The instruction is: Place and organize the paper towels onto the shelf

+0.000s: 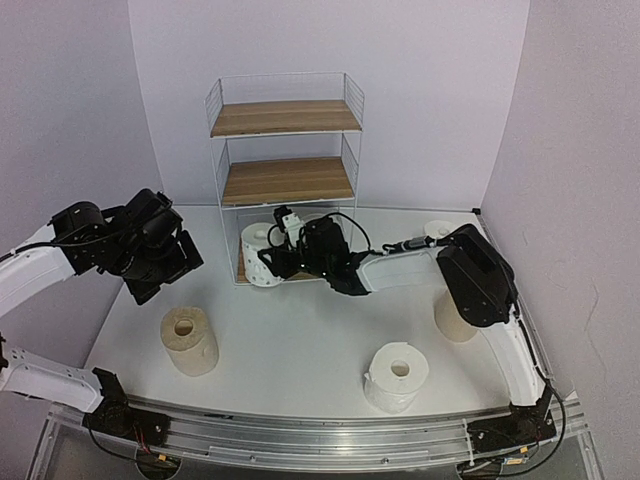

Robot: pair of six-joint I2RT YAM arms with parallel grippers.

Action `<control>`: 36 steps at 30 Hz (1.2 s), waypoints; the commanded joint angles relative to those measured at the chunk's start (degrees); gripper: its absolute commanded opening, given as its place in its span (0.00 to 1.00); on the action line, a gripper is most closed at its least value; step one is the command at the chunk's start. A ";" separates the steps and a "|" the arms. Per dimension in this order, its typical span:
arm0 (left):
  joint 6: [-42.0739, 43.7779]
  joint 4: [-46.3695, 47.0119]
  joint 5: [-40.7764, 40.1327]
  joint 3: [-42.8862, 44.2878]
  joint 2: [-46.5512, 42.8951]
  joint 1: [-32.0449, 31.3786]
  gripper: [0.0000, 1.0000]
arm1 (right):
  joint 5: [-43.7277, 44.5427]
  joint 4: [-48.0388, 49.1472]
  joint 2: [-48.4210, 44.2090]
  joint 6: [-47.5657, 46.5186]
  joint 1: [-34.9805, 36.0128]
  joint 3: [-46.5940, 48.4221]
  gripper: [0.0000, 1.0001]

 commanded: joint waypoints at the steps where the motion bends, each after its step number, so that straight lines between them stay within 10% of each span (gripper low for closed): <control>1: 0.43 0.78 -1.50 -0.67 -3.17 0.11 1.00 | 3.54 5.23 2.82 -2.15 0.32 6.43 0.10; 23: -1.22 1.37 0.70 -4.45 -7.94 0.13 1.00 | 9.67 7.27 11.18 -5.36 0.32 13.78 0.21; 36: -1.84 1.26 0.75 -4.59 -8.70 0.12 1.00 | 10.61 7.69 11.01 -6.12 0.30 12.99 0.69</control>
